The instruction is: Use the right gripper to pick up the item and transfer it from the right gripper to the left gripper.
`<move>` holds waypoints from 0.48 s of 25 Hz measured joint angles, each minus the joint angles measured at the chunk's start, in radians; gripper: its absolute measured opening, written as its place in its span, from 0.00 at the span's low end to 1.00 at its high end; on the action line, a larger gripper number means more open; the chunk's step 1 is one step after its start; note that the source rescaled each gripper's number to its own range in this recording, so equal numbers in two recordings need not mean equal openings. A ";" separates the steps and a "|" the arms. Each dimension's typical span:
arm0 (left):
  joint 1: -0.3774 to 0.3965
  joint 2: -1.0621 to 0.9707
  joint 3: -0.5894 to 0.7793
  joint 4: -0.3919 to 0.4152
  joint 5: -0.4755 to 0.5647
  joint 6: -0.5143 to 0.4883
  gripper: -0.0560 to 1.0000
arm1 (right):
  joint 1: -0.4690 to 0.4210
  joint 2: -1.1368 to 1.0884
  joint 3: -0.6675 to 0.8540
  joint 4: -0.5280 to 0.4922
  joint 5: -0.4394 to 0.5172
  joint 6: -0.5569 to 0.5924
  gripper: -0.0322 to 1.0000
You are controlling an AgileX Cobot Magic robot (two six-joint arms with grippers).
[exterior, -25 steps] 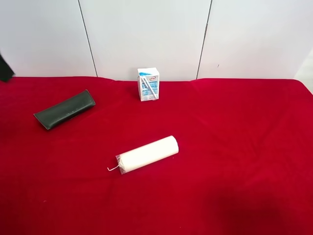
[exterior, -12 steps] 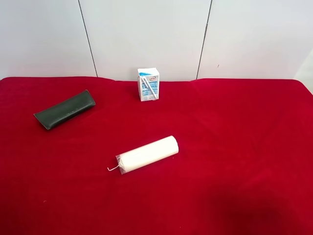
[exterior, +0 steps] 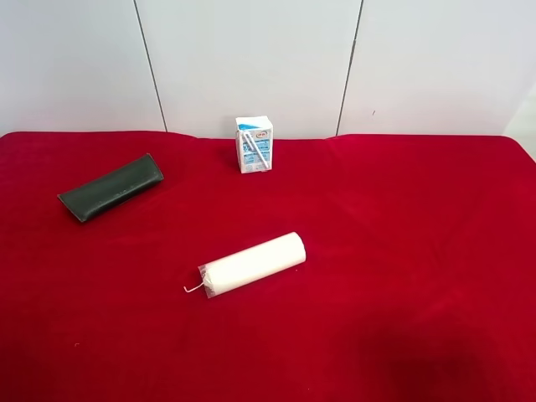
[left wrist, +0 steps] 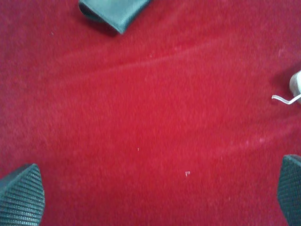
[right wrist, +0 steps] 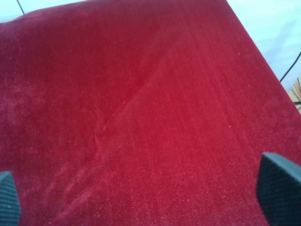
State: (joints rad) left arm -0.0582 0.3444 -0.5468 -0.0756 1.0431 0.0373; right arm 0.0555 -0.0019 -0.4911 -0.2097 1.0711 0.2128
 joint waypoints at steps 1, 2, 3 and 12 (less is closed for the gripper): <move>0.000 -0.002 0.012 -0.003 0.001 0.000 1.00 | 0.000 0.000 0.000 0.000 0.000 0.000 1.00; 0.000 -0.002 0.025 -0.006 0.005 0.000 1.00 | 0.000 0.000 0.000 0.000 0.000 0.000 1.00; 0.000 -0.003 0.031 -0.007 0.011 0.000 1.00 | 0.000 0.000 0.000 0.000 0.000 0.000 1.00; 0.000 -0.148 0.035 -0.010 0.010 0.000 1.00 | 0.000 0.000 0.000 0.000 0.000 0.000 1.00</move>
State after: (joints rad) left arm -0.0582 0.1961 -0.5116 -0.0855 1.0535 0.0373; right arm 0.0555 -0.0019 -0.4911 -0.2097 1.0711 0.2128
